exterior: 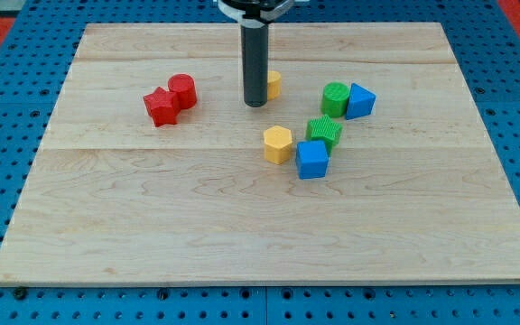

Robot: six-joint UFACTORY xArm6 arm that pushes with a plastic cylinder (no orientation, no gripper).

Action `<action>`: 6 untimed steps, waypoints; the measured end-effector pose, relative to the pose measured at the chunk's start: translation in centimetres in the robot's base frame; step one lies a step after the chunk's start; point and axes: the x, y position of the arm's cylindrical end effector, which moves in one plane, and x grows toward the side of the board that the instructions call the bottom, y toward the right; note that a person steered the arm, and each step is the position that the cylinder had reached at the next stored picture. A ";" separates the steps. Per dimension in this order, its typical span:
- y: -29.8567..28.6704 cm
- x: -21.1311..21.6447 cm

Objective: Slide yellow heart closer to the red circle

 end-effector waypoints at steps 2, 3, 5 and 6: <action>6.3 -2.2; 4.5 -4.4; -5.4 -4.0; -3.3 -4.0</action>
